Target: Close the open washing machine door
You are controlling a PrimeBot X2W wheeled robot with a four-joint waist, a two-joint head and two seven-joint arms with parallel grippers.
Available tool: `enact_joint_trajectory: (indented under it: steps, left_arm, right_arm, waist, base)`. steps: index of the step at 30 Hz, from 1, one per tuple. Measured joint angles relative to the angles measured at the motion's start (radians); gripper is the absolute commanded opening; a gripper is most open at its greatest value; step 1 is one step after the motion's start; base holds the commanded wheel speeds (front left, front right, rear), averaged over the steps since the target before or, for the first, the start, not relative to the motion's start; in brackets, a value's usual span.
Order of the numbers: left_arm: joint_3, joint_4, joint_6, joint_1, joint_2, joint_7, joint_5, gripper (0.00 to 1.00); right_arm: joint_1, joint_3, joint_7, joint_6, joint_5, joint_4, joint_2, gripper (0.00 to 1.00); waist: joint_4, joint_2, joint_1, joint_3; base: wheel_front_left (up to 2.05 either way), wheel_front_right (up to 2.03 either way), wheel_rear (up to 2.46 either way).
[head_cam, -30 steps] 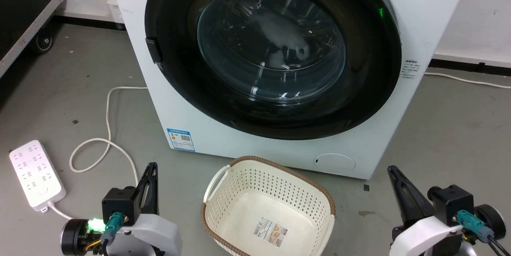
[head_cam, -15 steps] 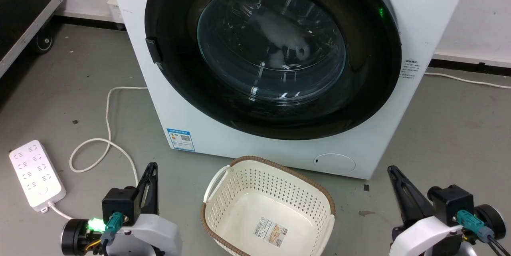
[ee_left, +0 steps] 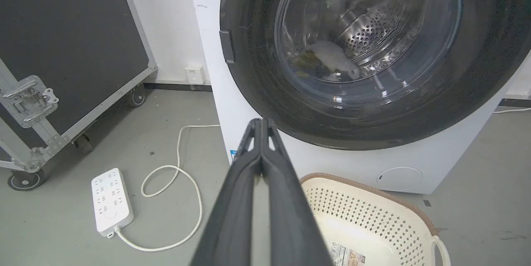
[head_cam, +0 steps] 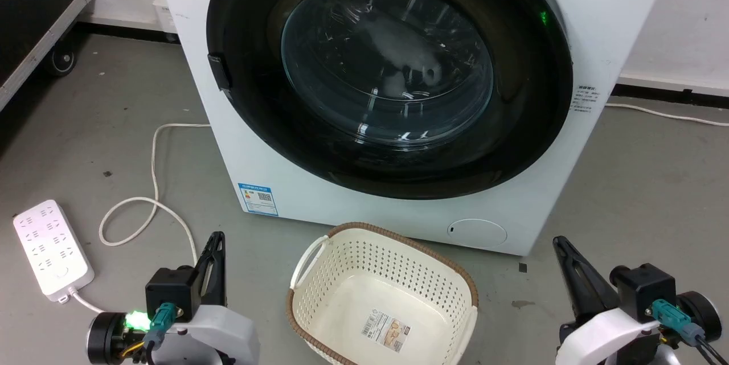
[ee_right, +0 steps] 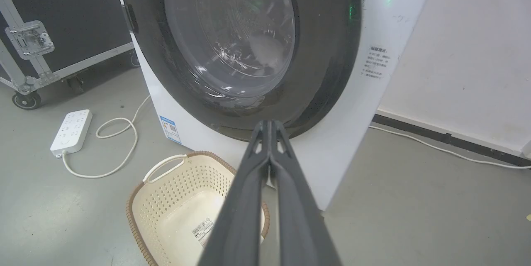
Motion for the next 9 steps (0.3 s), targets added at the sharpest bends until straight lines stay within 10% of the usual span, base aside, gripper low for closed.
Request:
enact_joint_trajectory:
  steps: [9]
  left_arm:
    - [0.0,0.0,0.0,0.0,0.0,0.0,0.0,0.0]
  right_arm:
    - [0.0,0.001,0.0,0.0,0.0,0.0,0.0,0.0]
  waist:
    - [0.0,0.0,0.0,0.0]
  base:
    - [0.0,0.0,0.0]
